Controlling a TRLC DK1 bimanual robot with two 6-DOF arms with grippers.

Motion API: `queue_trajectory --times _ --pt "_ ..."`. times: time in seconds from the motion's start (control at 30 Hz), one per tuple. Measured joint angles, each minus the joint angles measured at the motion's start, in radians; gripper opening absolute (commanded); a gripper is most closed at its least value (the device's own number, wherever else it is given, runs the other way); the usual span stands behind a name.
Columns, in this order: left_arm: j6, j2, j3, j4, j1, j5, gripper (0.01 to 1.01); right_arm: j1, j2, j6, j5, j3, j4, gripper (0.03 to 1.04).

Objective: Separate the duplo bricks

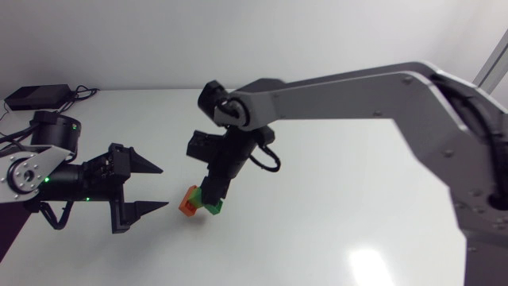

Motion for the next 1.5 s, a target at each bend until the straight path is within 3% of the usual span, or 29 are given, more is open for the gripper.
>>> queue_trajectory --times 0.23,0.53,0.97,1.23,1.47,1.5 --pt "-0.124 -0.269 -0.135 0.123 -0.192 -0.211 0.91 -0.089 -0.213 0.113 -0.066 -0.046 -0.036 0.25" --pt "-0.234 -0.439 -0.198 0.244 -0.465 -0.521 0.91 -0.111 -0.246 0.251 -0.143 -0.117 -0.055 0.25" --pt "-0.273 -0.486 -0.226 0.257 -0.565 -0.602 0.908 -0.111 -0.252 0.31 -0.204 -0.127 -0.08 0.25" --pt "-0.313 -0.431 -0.226 0.332 -0.631 -0.624 0.838 -0.118 -0.252 0.314 -0.241 -0.093 -0.097 0.25" --pt "-0.322 -0.332 -0.226 0.422 -0.638 -0.628 0.803 -0.145 -0.256 0.314 -0.274 -0.093 -0.106 0.25" --pt "-0.323 -0.324 -0.226 0.433 -0.638 -0.631 0.759 -0.15 -0.256 0.314 -0.282 -0.093 -0.107 0.25"
